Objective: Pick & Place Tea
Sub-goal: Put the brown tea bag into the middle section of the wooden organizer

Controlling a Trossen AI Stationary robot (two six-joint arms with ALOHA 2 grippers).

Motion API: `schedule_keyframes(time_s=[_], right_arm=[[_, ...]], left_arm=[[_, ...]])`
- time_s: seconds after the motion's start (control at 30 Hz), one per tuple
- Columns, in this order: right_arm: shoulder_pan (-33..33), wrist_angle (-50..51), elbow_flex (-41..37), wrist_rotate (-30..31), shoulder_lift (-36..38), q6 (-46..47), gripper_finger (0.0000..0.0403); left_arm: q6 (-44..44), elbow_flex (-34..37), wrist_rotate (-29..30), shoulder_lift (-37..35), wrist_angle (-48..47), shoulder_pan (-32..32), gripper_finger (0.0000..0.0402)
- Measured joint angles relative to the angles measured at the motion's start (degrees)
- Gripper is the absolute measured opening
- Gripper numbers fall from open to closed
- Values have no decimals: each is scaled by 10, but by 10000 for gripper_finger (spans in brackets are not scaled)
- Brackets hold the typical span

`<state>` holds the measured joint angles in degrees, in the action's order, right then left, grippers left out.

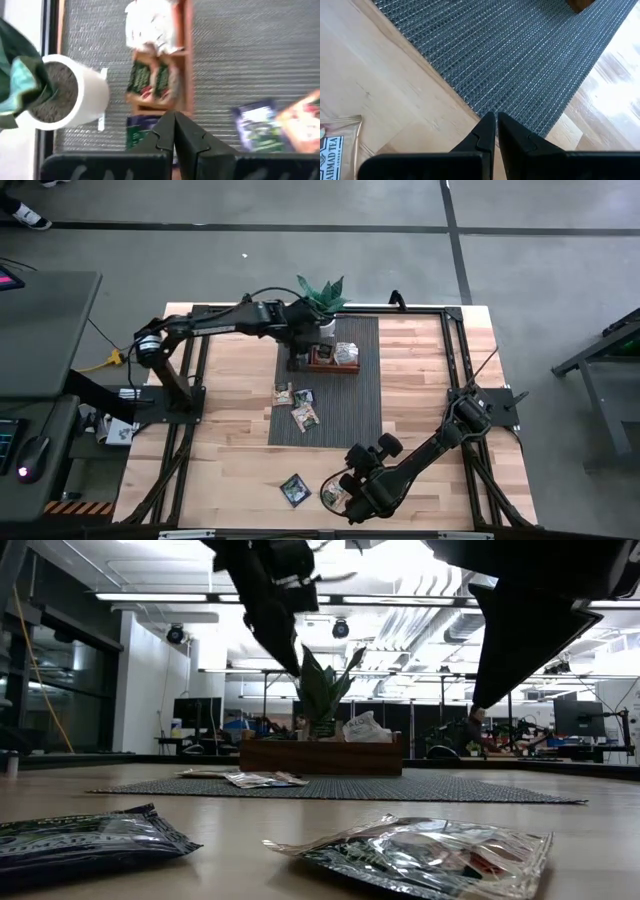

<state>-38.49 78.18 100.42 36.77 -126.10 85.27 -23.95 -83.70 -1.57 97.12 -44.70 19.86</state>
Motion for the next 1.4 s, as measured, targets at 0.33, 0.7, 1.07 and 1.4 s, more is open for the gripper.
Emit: schedule_keyframes(time_s=[0.33,0.7,1.07,1.4], right_arm=[[0,-2,0,3,0,-19,16],[4,-34,0,-25,6,-145,16],[21,-209,0,-146,53,-415,16],[55,-309,0,-257,51,-525,3]], left_arm=[[49,110,-55,-92,10,-49,1],[221,368,-20,-219,242,-225,1],[358,456,151,-231,411,-443,1],[409,521,331,-231,550,-580,1]])
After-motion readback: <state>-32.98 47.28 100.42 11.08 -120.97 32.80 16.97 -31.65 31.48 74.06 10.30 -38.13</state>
